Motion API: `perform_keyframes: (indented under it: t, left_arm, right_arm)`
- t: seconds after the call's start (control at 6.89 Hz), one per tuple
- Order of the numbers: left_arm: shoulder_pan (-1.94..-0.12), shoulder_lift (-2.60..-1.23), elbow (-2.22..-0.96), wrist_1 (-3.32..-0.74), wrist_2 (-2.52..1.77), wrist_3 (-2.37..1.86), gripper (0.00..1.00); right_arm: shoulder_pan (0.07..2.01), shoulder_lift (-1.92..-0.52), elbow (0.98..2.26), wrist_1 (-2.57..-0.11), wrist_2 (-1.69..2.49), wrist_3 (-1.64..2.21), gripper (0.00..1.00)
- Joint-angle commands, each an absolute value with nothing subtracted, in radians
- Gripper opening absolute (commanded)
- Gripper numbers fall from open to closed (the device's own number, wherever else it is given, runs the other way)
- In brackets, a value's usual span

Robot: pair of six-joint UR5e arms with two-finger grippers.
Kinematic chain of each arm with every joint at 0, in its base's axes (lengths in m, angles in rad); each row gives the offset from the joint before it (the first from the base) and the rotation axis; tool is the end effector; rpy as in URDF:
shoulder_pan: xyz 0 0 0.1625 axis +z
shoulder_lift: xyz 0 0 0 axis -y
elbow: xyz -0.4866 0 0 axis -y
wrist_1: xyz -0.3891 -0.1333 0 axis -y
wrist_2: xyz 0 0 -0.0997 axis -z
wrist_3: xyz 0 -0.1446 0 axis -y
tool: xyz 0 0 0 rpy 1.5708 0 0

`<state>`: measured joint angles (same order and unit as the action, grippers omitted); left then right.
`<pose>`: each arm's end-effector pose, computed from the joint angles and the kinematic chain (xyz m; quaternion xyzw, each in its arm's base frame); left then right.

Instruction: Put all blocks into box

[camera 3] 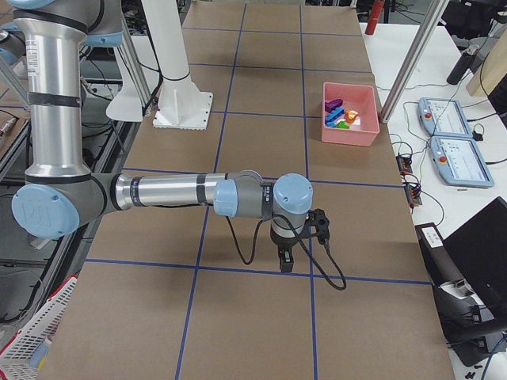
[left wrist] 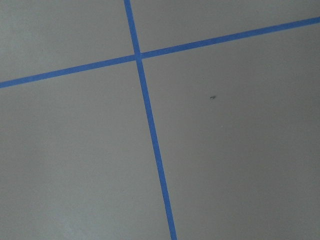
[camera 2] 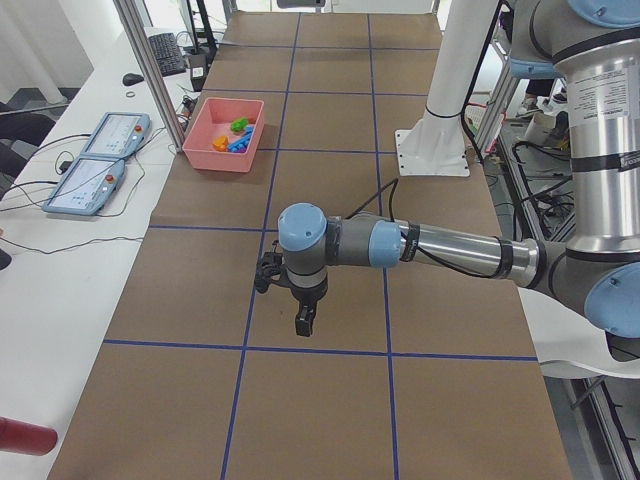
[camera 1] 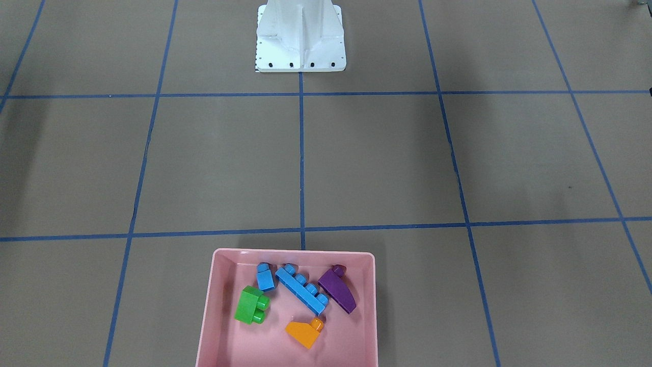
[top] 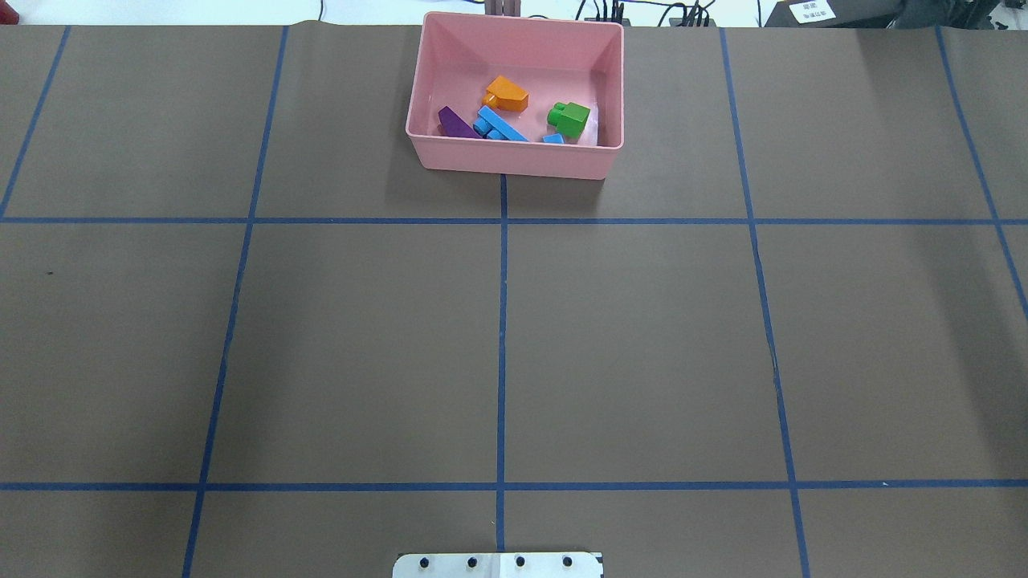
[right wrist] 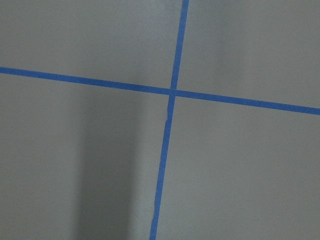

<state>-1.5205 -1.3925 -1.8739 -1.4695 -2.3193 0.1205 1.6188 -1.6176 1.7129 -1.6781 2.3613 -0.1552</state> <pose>-0.0146 -0.4032 0.6965 0.0238 0.3649 0.0837 0.9270 0.0527 -0.4610 0.7145 0.0335 -0.3836 -0.0471 0.9217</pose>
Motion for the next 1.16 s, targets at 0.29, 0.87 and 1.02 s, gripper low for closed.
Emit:
perform_keyframes:
  t: [0.29, 0.87, 1.02]
  left_arm:
    - [-1.519, -1.458, -1.752, -1.588, -2.321, 0.063, 1.0]
    - [-1.523, -1.494, -1.721, -1.64, -2.318, 0.015, 1.0]
    - [-1.534, -1.493, -1.727, -1.64, -2.318, 0.006, 1.0]
  right_arm:
    - [1.651, -1.641, 1.724, -1.678, 2.393, -0.158, 1.0]
    - [1.652, -1.651, 1.724, -1.678, 2.391, -0.153, 1.0]
    - [1.652, -1.651, 1.721, -1.678, 2.39, -0.15, 1.0]
